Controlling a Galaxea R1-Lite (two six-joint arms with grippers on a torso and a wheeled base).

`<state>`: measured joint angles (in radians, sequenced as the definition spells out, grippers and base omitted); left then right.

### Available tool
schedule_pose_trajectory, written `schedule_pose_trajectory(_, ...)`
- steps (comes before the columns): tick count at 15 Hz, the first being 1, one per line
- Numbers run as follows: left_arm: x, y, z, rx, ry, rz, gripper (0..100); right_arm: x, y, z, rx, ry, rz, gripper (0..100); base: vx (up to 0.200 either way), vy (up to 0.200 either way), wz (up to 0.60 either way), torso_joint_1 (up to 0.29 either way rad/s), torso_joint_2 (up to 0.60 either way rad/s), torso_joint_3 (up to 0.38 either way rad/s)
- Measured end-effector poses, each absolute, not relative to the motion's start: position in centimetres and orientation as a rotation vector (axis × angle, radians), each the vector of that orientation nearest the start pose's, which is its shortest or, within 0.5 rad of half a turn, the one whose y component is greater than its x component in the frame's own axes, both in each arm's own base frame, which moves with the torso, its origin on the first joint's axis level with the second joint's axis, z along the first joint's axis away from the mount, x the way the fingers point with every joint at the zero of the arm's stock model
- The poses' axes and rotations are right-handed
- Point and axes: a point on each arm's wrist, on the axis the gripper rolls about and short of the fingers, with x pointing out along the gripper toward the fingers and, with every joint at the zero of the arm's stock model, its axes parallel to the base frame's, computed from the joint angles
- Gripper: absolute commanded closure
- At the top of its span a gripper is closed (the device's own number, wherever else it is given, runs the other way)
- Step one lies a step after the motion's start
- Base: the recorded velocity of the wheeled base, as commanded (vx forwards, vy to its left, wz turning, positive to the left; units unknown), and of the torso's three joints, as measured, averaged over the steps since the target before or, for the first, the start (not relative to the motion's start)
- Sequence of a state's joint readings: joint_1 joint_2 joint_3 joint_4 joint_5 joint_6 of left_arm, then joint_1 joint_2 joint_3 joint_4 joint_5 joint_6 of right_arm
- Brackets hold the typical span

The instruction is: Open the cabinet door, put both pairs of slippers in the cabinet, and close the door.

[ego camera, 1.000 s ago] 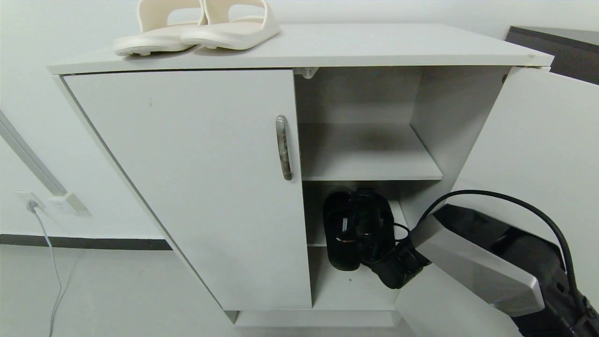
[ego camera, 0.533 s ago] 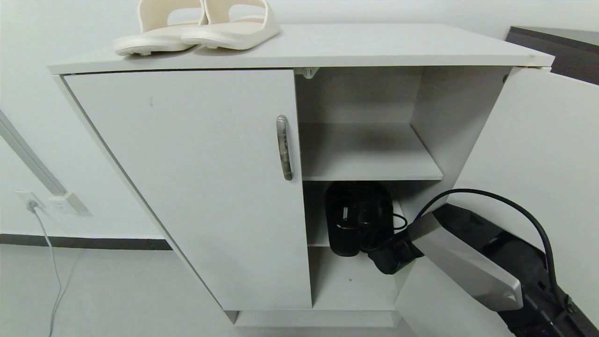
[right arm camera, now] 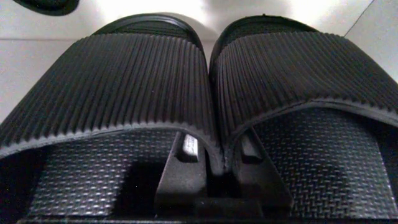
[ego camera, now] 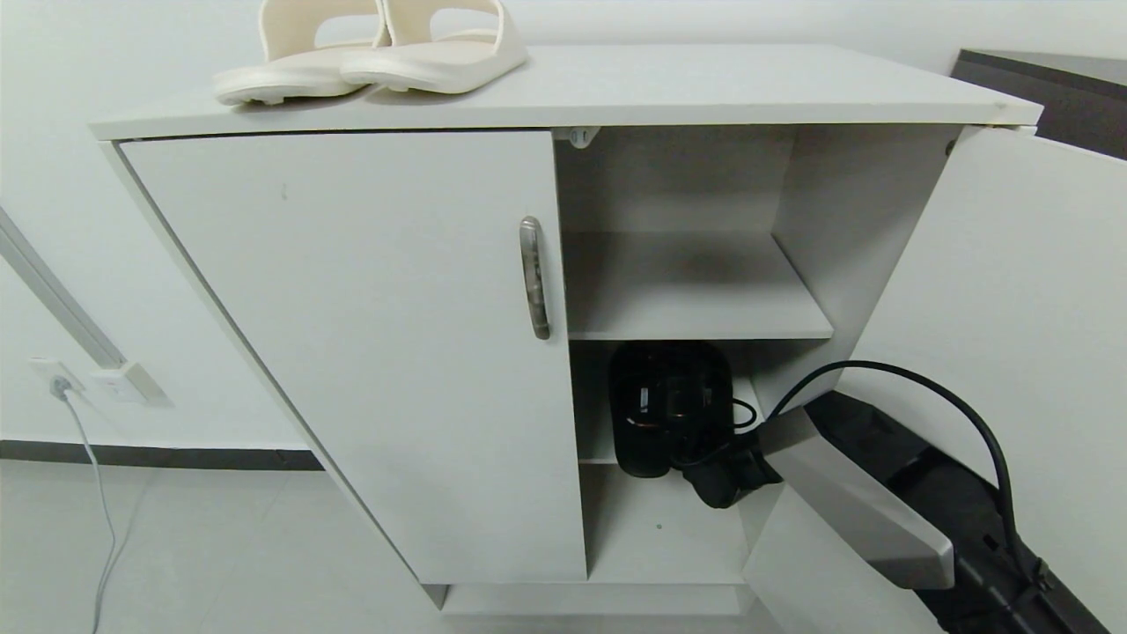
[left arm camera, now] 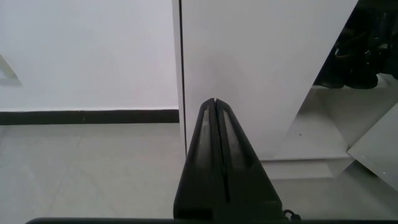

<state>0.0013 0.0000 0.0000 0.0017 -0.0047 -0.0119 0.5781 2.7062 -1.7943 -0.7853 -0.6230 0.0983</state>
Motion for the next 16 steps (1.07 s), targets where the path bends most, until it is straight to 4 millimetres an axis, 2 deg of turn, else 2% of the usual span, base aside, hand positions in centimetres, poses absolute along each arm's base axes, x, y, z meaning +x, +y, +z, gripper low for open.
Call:
schedule_pose_trajectory(3, -2.3, 0.0, 7.5, -0.013, 0.002, -0.004, 100, 45.8, 28.3, 2.3, 0.027, 0.103, -0.051, 100, 0.0, 0.0, 0.0, 0.0, 0.0, 0.0)
schedule_pose_trajectory(4, -2.3, 0.0, 7.5, -0.013, 0.002, -0.004, 100, 45.9, 28.2, 2.2, 0.029, 0.101, -0.053, 0, 0.0, 0.0, 0.0, 0.0, 0.0, 0.0)
schedule_pose_trajectory(8, -2.3, 0.0, 7.5, -0.013, 0.002, -0.003, 100, 46.0, 28.0, 1.8, 0.021, 0.112, -0.059, 0, 0.0, 0.0, 0.0, 0.0, 0.0, 0.0)
schedule_pose_trajectory(11, -2.3, 0.0, 7.5, -0.013, 0.002, -0.003, 100, 45.2, 28.1, 1.3, 0.011, 0.128, -0.055, 0, 0.0, 0.0, 0.0, 0.0, 0.0, 0.0)
schedule_pose_trajectory(14, -2.3, 0.0, 7.5, -0.011, 0.002, -0.005, 100, 43.1, 27.6, 1.7, 0.001, 0.141, -0.05, 0, 0.0, 0.0, 0.0, 0.0, 0.0, 0.0)
schedule_pose_trajectory(16, -2.3, 0.0, 7.5, -0.01, 0.002, -0.004, 100, 40.9, 27.2, 2.4, -0.01, 0.155, -0.035, 0, 0.0, 0.0, 0.0, 0.0, 0.0, 0.0)
